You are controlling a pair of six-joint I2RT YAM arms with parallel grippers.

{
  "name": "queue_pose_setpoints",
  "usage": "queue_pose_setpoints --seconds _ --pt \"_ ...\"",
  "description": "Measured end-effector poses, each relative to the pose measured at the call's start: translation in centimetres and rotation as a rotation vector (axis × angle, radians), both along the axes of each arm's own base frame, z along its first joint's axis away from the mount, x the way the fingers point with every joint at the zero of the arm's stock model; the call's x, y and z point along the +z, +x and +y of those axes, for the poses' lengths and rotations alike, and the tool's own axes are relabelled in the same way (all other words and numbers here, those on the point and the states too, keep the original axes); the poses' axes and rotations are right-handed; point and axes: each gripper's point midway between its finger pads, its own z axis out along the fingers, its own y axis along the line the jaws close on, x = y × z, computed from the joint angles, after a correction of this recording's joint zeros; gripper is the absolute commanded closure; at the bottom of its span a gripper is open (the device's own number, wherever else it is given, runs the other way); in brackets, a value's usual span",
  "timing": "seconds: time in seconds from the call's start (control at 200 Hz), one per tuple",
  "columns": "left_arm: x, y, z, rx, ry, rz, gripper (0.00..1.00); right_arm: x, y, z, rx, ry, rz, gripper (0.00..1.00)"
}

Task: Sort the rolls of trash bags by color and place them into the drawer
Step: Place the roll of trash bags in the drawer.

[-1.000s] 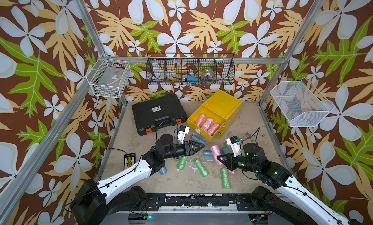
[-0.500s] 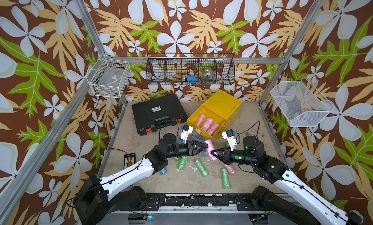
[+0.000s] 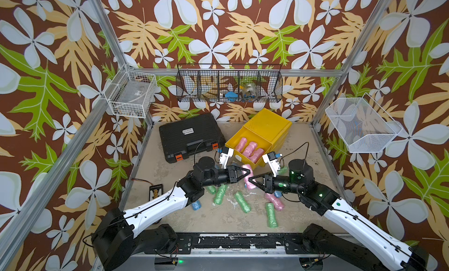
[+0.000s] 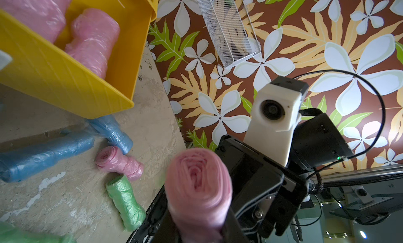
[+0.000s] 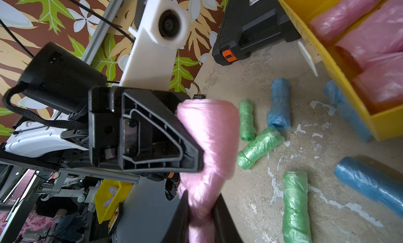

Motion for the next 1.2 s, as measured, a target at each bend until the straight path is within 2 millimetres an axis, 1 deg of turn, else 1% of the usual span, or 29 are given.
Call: queue_pose_setpoints --seconds 0.07,0.1,0.145,0.21,0.295,0.35,0.391,0.456,0.511,0.566,0.636,0.681,0.731,0.826,0.976,1.091,1.167,1.202 --pt "0.5 0.3 -0.4 -0.009 0.017 -0.019 0.99 0.7 0.1 0.1 0.004 -0.003 -0.014 0.36" --pt "0.9 0.5 -0.7 -0.013 0.028 -0.025 1.0 1.3 0.4 0.0 -0.004 -0.007 -0.032 0.31" --pt "1.8 0.9 -1.0 -0.023 0.047 -0.054 1.0 2.2 1.0 -0.4 -0.031 -0.013 -0.068 0.27" --pt "3.4 1.9 -1.5 -0.04 0.084 -0.111 1.0 3.8 2.5 -2.1 -0.113 -0.022 -0.128 0.24" --pt "5.0 4.6 -1.6 -0.007 0.164 -0.199 1.0 5.1 4.4 -5.3 -0.239 -0.041 -0.182 0.22" --pt "5.4 6.2 -1.6 0.006 0.227 -0.243 1.0 5.5 5.6 -7.5 -0.326 -0.077 -0.208 0.22" --pt "5.7 7.7 -1.8 0.022 0.283 -0.282 1.0 5.7 6.2 -8.6 -0.368 -0.107 -0.224 0.24" --pt "5.8 9.7 -2.1 0.04 0.371 -0.342 1.0 5.4 7.0 -9.7 -0.403 -0.167 -0.235 0.26" --pt "5.5 11.2 -2.4 0.048 0.45 -0.386 1.0 4.8 7.5 -10.3 -0.425 -0.217 -0.236 0.27" --pt "4.7 12.9 -2.7 0.06 0.537 -0.42 1.0 3.7 8.0 -10.8 -0.443 -0.273 -0.226 0.27" --pt "3.3 15.2 -2.5 0.089 0.66 -0.452 1.0 2.3 8.0 -11.4 -0.452 -0.326 -0.208 0.27" --pt "2.4 16.5 -2.2 0.109 0.736 -0.468 1.0 2.0 7.9 -11.5 -0.445 -0.337 -0.21 0.27" --pt "1.6 17.7 -2.0 0.123 0.805 -0.483 1.0 1.5 7.8 -11.5 -0.44 -0.345 -0.206 0.27" --pt "0.8 19.5 -1.4 0.155 0.911 -0.514 1.0 0.4 7.7 -11.6 -0.437 -0.363 -0.19 0.27" --pt "0.0 21.0 -1.2 0.153 1.004 -0.551 1.0 -1.0 7.5 -12.1 -0.442 -0.398 -0.173 0.27" --pt "-1.9 21.4 -1.1 0.112 1.069 -0.542 1.0 -1.9 7.5 -12.8 -0.463 -0.441 -0.161 0.27" --pt "-2.9 21.4 -1.1 0.087 1.092 -0.54 0.96 -2.9 7.6 -13.3 -0.477 -0.481 -0.14 0.28" --pt "-3.0 21.3 -1.1 0.08 1.097 -0.541 0.92 -3.5 7.7 -13.5 -0.48 -0.502 -0.125 0.28"
